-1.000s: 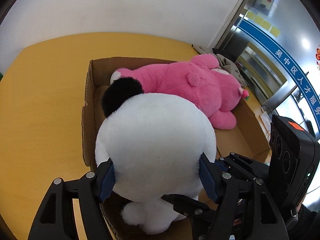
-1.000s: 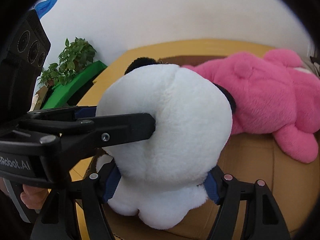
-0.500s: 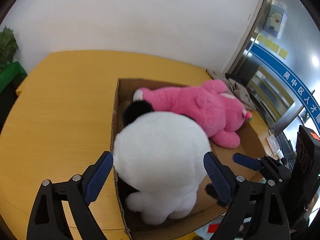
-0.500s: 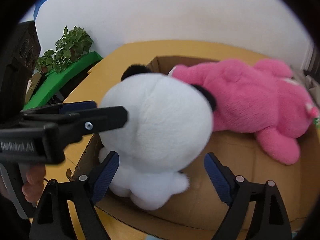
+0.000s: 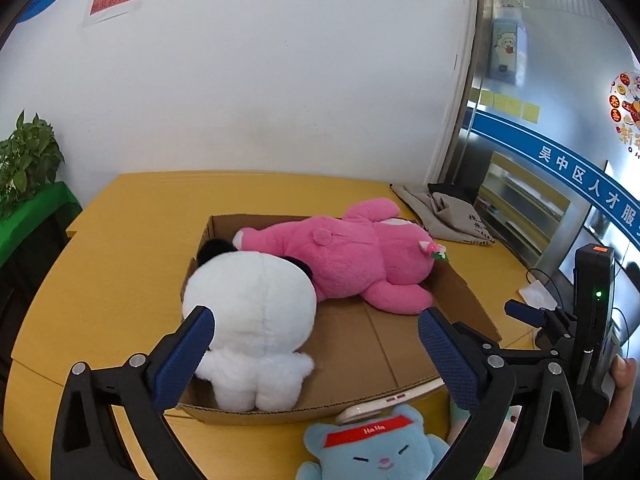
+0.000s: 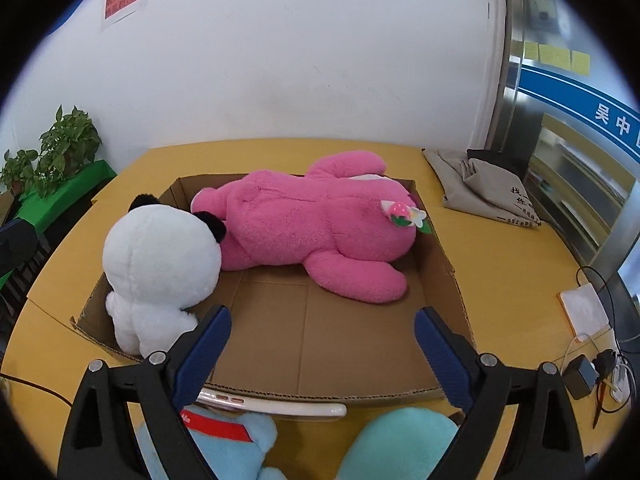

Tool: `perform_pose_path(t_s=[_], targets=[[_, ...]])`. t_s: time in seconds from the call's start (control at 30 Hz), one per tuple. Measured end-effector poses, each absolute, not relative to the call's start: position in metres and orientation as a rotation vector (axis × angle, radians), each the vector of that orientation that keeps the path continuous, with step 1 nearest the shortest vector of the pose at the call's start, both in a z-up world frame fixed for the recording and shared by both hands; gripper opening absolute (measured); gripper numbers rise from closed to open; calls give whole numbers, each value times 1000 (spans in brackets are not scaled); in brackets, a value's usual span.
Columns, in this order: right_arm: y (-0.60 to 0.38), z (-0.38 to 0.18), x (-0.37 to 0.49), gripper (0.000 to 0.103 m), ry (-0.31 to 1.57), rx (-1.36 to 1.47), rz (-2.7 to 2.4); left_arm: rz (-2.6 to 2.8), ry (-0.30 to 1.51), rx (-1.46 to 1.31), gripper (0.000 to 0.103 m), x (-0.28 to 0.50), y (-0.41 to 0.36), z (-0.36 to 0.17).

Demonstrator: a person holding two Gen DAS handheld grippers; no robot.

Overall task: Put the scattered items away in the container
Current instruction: 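Withdraw both grippers and move them over the blue plush with red headband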

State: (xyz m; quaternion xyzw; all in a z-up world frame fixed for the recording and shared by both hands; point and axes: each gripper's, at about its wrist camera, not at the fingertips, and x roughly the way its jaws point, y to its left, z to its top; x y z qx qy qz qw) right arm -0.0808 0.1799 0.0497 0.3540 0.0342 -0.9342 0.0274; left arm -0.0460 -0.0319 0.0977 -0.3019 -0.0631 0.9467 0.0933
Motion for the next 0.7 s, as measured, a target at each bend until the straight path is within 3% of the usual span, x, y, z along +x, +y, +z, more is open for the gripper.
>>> perform_pose_path(t_s=[0.7], targets=[[184,56,-58,94,126,1063,-2873,2756,-165,-967,103,-26,-10,82]])
